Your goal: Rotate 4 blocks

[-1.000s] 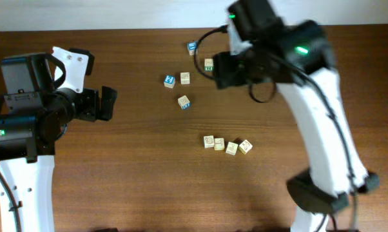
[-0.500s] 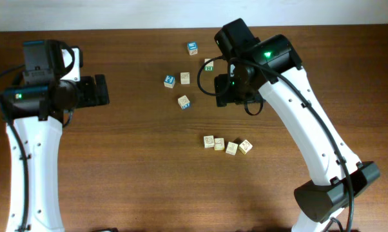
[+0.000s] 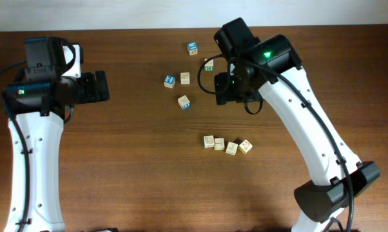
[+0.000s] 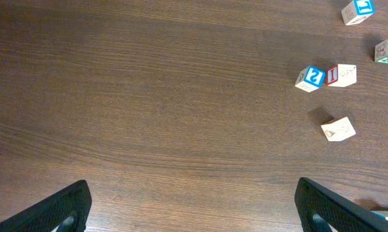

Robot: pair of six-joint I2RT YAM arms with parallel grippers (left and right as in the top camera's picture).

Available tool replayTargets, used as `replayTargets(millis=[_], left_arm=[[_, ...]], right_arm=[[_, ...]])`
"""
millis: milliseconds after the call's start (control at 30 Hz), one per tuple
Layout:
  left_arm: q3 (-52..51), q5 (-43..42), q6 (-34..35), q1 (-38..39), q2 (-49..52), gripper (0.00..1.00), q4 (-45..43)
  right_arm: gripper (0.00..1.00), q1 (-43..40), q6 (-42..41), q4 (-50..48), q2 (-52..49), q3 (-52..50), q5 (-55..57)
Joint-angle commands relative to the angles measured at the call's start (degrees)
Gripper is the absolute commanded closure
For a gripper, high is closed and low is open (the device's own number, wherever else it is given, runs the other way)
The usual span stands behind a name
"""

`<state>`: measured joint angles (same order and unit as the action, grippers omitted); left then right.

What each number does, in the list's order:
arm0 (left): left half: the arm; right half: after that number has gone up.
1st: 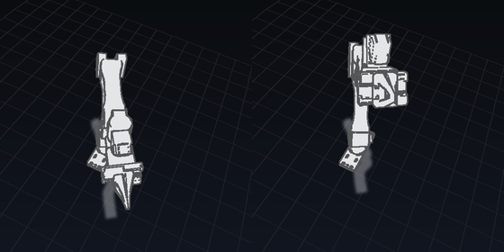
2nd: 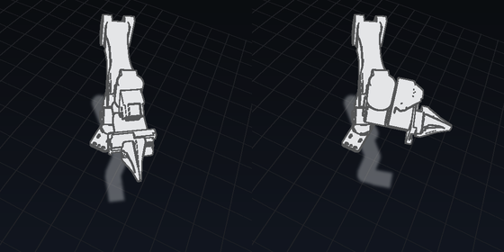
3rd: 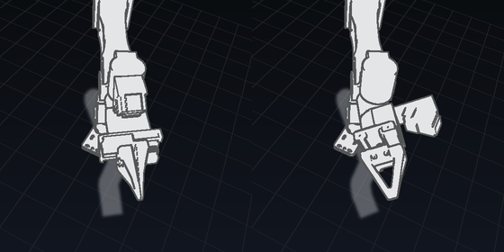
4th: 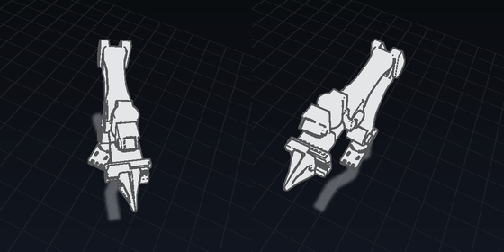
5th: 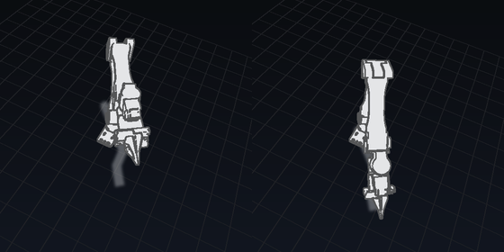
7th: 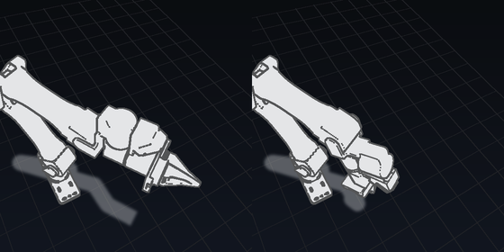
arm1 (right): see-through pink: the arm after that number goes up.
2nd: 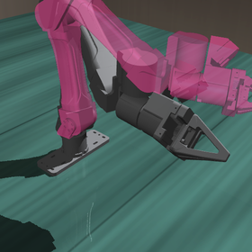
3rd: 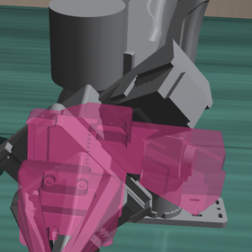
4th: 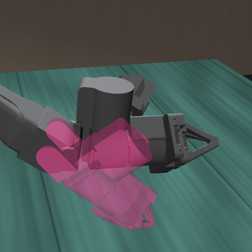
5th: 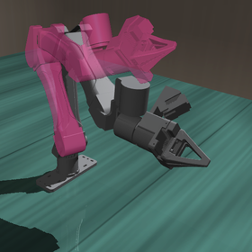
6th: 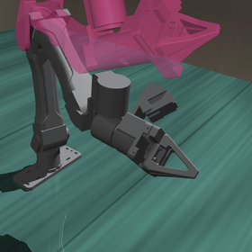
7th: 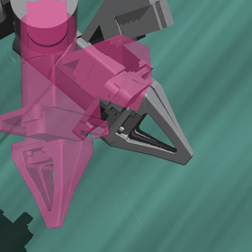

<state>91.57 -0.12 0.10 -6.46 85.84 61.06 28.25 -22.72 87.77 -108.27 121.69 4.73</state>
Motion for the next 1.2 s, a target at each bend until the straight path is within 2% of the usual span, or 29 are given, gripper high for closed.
replayTargets(millis=[0,200,333,667,833,1167], left_arm=[[0.37,0.37,0.79,-0.2,0.35,0.01,-0.15],[0.37,0.35,0.83,-0.2,0.42,0.01,-0.7],[0.37,0.39,4.66,-0.2,1.01,0.01,-1.57],[0.37,0.42,5.11,-0.02,2.62,0.01,-1.73],[0.37,1.97,9.81,2.51,4.07,0.01,-1.9],[0.37,3.17,10.19,6.71,6.29,0.01,-4.68]], right_arm=[[0.29,-0.15,-0.7,-0.15,1.07,-0.31,0.96],[0.28,-0.15,-0.72,-0.17,1.07,-0.46,0.96],[0.28,-0.15,-0.72,-0.22,1.07,-1.95,0.96],[0.28,-0.15,-0.72,-0.26,1.07,-2.29,0.96],[0.28,-0.15,-0.72,-0.17,1.03,-2.32,0.94],[0.28,-0.15,-0.72,-0.48,1.03,-3.41,0.96]])
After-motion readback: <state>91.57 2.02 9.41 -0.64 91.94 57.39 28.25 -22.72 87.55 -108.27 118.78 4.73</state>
